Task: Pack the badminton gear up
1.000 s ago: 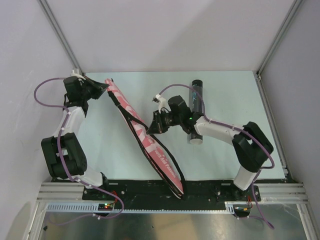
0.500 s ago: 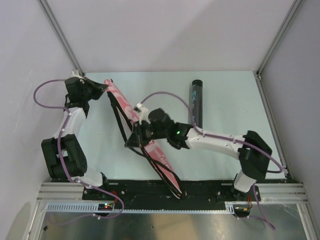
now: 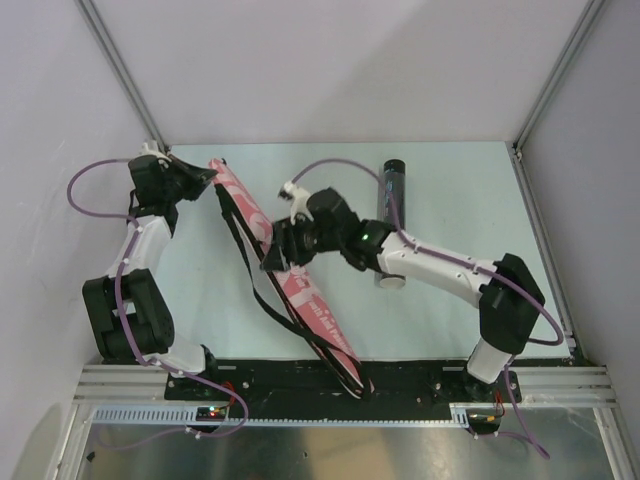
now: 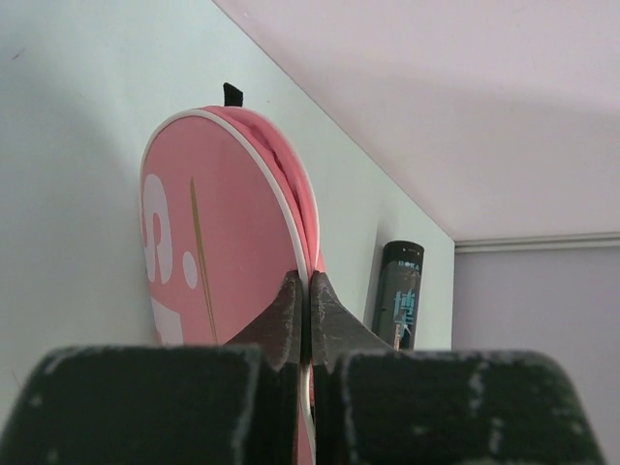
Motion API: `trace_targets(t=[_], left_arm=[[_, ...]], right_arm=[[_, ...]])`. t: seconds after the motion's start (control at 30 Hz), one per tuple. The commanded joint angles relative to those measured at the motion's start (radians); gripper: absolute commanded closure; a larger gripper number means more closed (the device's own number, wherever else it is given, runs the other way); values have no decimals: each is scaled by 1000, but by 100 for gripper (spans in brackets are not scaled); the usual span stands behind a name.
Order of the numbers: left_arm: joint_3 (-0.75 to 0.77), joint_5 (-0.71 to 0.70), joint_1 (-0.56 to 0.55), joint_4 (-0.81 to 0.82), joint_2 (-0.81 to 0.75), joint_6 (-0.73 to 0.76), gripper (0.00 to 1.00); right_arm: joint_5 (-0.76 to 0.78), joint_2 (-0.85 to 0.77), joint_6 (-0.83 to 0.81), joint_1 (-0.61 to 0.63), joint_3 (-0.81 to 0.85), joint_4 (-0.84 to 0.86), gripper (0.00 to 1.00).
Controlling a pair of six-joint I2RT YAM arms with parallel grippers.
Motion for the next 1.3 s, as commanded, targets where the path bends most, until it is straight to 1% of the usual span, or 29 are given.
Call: trace_targets(t=[0.0, 0.1, 0.2, 0.33, 0.47, 0.67, 1.03, 1.17, 1.27], left_arm=[[30, 113, -2, 6, -37, 45, 100], [36, 152, -3, 6, -38, 55, 100], [39, 170, -3, 6, -41, 66, 100], [46, 199, -4, 6, -35, 71, 100], [49, 214, -3, 5, -29, 72, 100], [57, 241, -4, 6, -17, 80, 100], [54, 236, -1, 6, -13, 82, 100], [52, 228, -3, 6, -16, 82, 100], [48, 215, -3, 6, -18, 82, 100]], right_arm=[[-103, -22, -164, -77, 109, 5, 39], [-193, 37, -186, -128, 152, 10, 38], [-294, 105, -225, -158, 229, -35, 38], [-380, 176, -265, -182, 291, -62, 39], [-452, 243, -261, -209, 330, -51, 39], [-510, 327, -298, -226, 395, -88, 37], [-581, 411, -289, -211, 461, -102, 41], [-595, 415, -284, -210, 453, -90, 44], [-616, 415, -275, -208, 451, -77, 50]])
